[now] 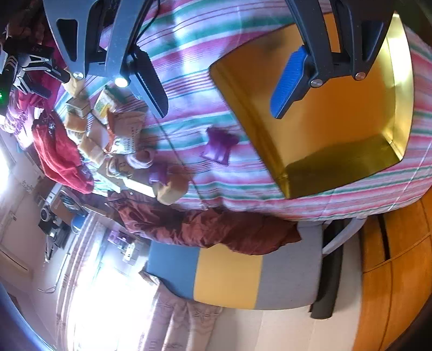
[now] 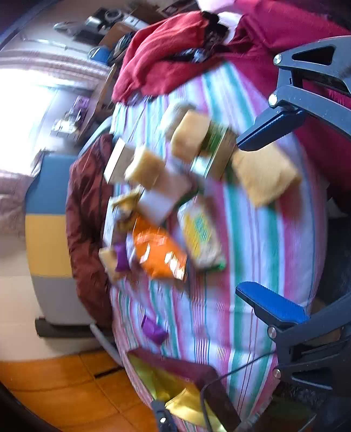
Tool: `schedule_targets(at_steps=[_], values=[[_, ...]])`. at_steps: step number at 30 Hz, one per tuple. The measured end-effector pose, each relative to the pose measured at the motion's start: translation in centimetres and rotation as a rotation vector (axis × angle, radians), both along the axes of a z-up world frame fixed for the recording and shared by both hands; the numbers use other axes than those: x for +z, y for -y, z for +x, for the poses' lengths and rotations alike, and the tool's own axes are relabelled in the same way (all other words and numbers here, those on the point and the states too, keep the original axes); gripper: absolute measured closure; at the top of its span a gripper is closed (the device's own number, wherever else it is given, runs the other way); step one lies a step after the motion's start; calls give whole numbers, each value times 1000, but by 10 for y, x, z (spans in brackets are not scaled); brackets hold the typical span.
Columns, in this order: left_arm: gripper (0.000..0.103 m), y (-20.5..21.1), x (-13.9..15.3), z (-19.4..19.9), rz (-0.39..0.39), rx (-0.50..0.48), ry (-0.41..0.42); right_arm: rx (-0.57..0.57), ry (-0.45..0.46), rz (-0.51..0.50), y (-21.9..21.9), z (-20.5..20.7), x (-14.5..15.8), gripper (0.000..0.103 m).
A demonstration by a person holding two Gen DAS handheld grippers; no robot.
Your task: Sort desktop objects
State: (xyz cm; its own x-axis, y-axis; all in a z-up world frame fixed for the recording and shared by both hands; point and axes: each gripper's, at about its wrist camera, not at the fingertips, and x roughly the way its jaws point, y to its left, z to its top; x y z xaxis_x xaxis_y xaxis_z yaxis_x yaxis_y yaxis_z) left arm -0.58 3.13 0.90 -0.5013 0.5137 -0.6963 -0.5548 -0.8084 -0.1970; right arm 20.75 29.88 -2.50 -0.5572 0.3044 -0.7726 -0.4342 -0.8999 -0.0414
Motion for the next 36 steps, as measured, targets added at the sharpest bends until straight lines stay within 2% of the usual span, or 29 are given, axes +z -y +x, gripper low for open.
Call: schedule_targets(at_steps=[3,7,9,14,24,30,34,36], values=[[24,-23,0,-2,8,-47,-15,-45,8,-17,-20,12,0,6],[24,-49,0,-4,29,-114,36,-76,35,-65,-41,22,-6,7],[23,-63,-4,-1,35,-160,91,-81,63,-71,-45,23,-13,7],[23,-84,-7,8,59,-241,164,-68,88,-100,-47,20,-24,7],[23,-119,-25,-2,16,-310,171,-34,161,-92,-52,-3,-47,6],[23,-153,-40,-15,12,-374,208,-23,158,-97,-54,-9,-51,12],[22,-178,-47,-20,9,-429,217,7,161,-97,-50,-14,-53,25],[21,-188,-53,-22,0,-445,226,14,168,-85,-47,-17,-53,26]])
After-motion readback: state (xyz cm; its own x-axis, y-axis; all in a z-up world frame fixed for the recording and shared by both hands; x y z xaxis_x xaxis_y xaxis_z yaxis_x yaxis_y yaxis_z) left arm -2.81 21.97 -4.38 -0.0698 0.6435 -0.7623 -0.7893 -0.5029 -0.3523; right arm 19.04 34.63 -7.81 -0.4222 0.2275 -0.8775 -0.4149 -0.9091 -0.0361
